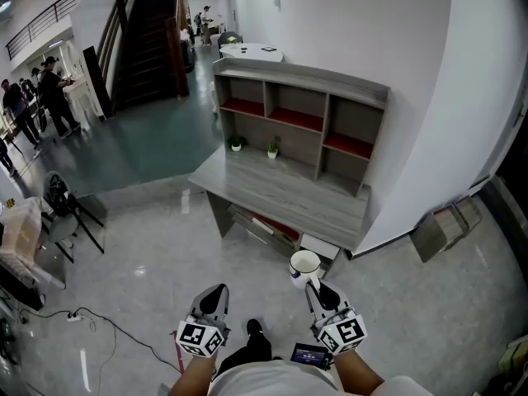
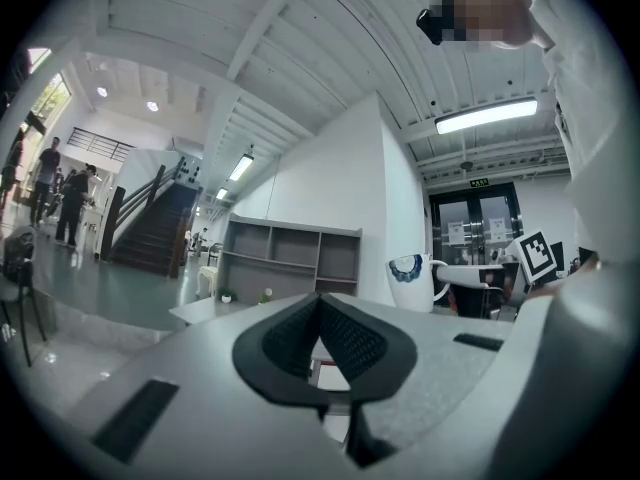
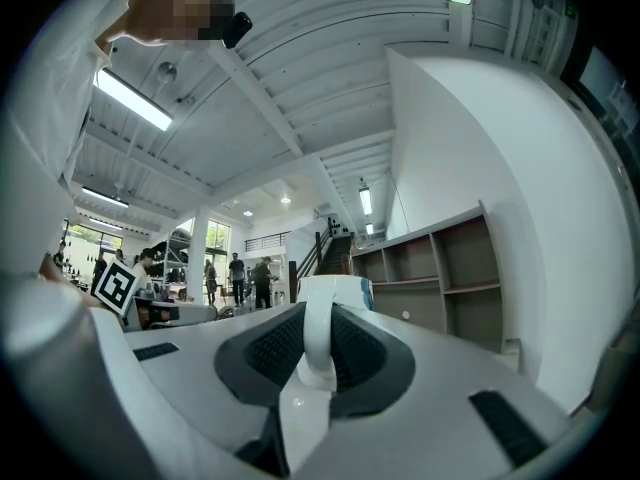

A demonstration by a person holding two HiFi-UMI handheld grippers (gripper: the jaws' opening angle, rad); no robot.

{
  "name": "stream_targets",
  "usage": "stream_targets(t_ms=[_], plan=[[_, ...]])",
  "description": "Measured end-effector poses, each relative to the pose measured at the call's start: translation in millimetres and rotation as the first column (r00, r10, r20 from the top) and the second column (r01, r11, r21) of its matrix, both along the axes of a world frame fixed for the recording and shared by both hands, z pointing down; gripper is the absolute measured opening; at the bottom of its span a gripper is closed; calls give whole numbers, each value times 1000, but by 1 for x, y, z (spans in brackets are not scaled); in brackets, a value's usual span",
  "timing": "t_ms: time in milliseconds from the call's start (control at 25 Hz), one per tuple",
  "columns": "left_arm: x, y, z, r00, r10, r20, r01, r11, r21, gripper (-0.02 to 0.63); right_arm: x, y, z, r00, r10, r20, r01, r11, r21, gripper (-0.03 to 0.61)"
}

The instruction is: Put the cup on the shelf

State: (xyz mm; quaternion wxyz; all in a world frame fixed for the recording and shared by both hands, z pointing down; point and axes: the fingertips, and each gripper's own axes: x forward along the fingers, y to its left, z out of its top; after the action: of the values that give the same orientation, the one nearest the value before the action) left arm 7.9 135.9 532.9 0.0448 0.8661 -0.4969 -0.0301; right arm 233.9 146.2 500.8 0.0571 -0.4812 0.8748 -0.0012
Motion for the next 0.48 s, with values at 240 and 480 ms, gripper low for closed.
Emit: stream_targets(t_ms=[240,480], plan=[[-11,-47,3,1000,-10,-25,10,1000,1,9,-8,-46,-1,1000,-5,-7,5,1000,0,80],[-23,-112,9,999,-8,-47,8,1000,-11,8,-24,-110,-4,1000,-10,-26,10,1000,-7,80]])
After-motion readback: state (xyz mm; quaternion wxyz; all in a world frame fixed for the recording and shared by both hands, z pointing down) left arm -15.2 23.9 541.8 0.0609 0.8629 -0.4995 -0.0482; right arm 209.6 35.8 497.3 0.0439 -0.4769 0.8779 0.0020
